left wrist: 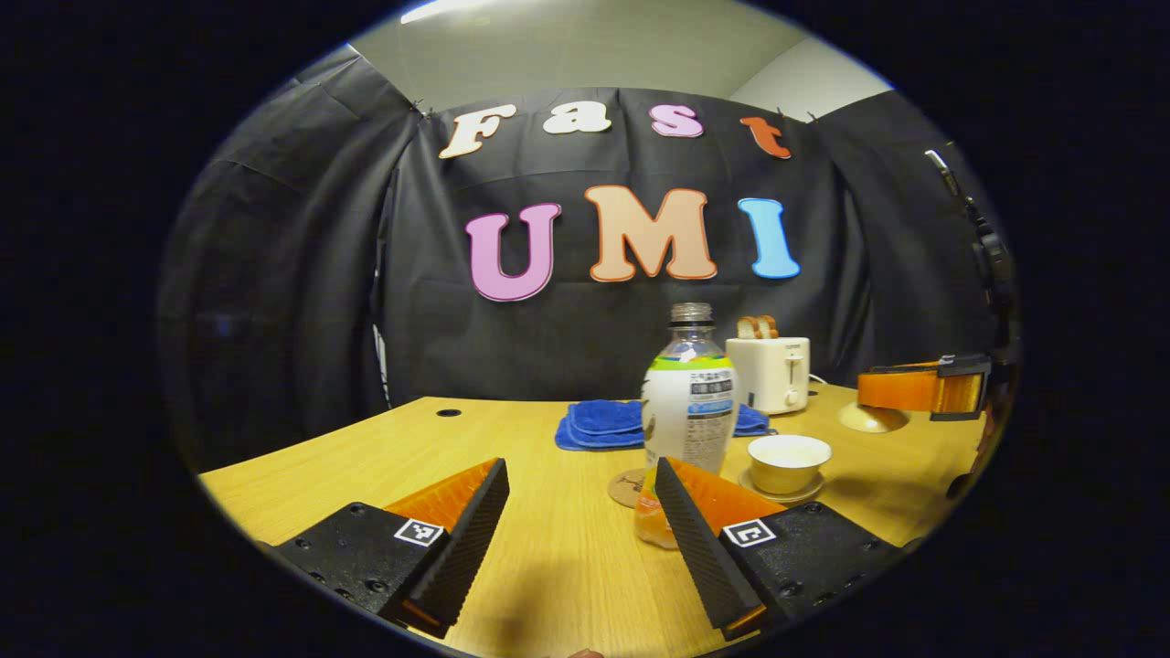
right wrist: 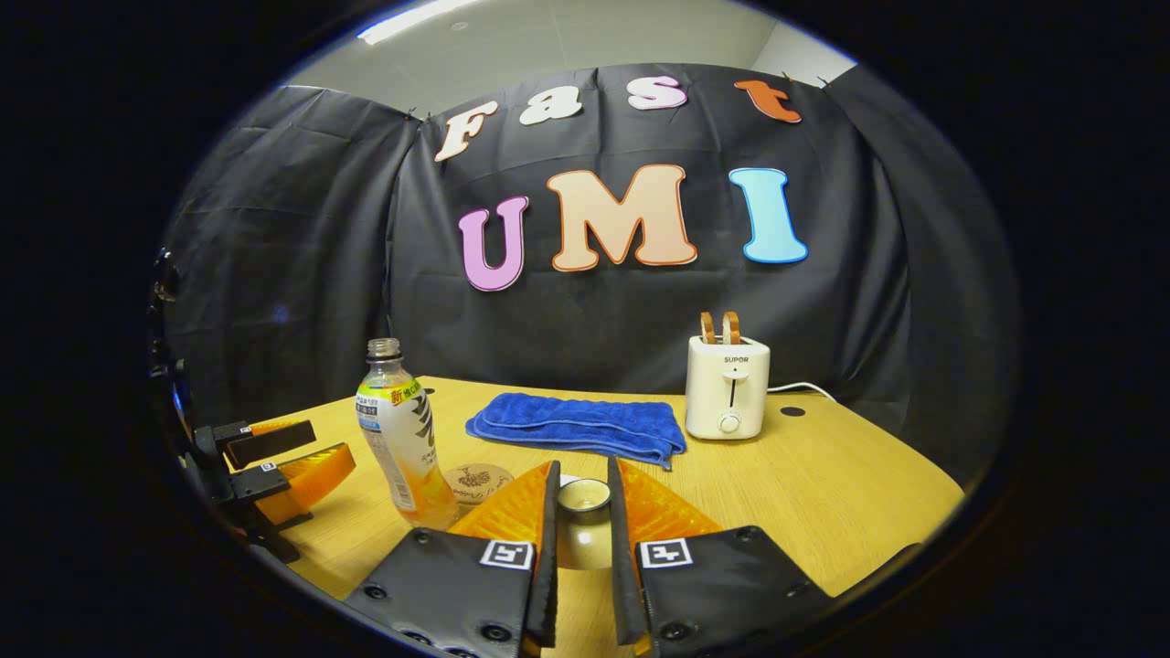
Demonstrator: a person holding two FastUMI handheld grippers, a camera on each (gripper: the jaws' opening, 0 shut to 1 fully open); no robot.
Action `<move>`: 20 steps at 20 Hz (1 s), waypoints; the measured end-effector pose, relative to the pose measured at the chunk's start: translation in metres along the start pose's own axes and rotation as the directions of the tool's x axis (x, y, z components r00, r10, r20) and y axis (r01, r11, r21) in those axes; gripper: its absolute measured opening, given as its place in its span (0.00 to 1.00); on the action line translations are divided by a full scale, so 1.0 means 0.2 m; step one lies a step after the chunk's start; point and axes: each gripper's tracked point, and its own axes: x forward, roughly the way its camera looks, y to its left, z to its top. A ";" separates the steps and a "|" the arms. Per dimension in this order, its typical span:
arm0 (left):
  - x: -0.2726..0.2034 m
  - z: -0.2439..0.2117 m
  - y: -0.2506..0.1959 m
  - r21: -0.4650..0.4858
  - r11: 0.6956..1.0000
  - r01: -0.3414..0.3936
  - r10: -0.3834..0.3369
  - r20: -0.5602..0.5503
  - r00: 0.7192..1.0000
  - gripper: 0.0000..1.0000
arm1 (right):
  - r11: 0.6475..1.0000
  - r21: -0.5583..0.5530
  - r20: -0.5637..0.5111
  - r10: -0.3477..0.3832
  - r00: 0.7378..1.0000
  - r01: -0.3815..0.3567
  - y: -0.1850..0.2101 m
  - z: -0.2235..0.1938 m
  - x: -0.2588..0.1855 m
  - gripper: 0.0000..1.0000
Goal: Open the teacup lid with one hand, grasp the water bottle and pour water into the teacup with the other hand; after pouring, place the water bottle on the coaster and then close the teacup lid.
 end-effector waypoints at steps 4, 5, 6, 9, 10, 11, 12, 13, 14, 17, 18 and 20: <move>-0.01 -0.01 -0.14 -0.011 0.995 0.103 -0.103 -0.018 0.994 0.95 | 1.000 -0.011 -0.001 -0.001 1.000 0.001 -0.01 -0.02 -0.03 0.28; -0.01 -0.02 -0.18 -0.014 0.992 0.127 -0.128 -0.024 0.992 0.94 | 1.000 -0.014 -0.002 -0.004 1.000 0.004 -0.02 -0.02 -0.03 0.28; 0.00 -0.03 -0.21 -0.015 0.990 0.143 -0.143 -0.035 0.989 0.95 | 1.000 -0.016 0.000 -0.009 1.000 0.009 -0.04 -0.01 -0.04 0.28; 0.05 -0.04 -0.26 -0.021 0.984 0.175 -0.176 -0.055 0.983 0.94 | 1.000 -0.017 0.010 -0.025 1.000 0.025 -0.08 0.01 -0.06 0.28; 0.07 -0.05 -0.28 -0.022 0.982 0.185 -0.186 -0.061 0.981 0.94 | 1.000 -0.016 0.015 -0.026 1.000 0.026 -0.09 0.02 -0.08 0.28; 0.10 -0.06 -0.29 -0.020 0.981 0.194 -0.195 -0.071 0.978 0.94 | 1.000 -0.012 0.023 -0.026 0.999 0.026 -0.10 0.04 -0.09 0.28; 0.12 -0.07 -0.30 -0.017 0.979 0.202 -0.203 -0.082 0.976 0.94 | 1.000 -0.011 0.030 -0.027 0.999 0.027 -0.10 0.05 -0.10 0.28; 0.14 -0.08 -0.31 -0.013 0.978 0.209 -0.209 -0.097 0.973 0.94 | 1.000 -0.008 0.036 -0.029 0.999 0.029 -0.11 0.06 -0.11 0.28; 0.16 -0.09 -0.32 -0.010 0.977 0.211 -0.211 -0.113 0.971 0.94 | 1.000 -0.005 0.041 -0.029 0.999 0.030 -0.11 0.06 -0.11 0.28; 0.22 -0.11 -0.34 -0.003 0.976 0.218 -0.216 -0.137 0.967 0.94 | 0.999 0.016 0.043 -0.029 0.999 0.029 -0.13 0.06 -0.12 0.28; 0.24 -0.12 -0.34 -0.001 0.977 0.215 -0.213 -0.145 0.966 0.90 | 0.999 0.023 0.041 -0.031 0.999 0.030 -0.14 0.06 -0.12 0.28; 0.26 -0.12 -0.32 0.003 0.981 0.194 -0.192 -0.147 0.970 0.85 | 0.999 0.025 0.038 -0.034 0.999 0.033 -0.16 0.06 -0.12 0.28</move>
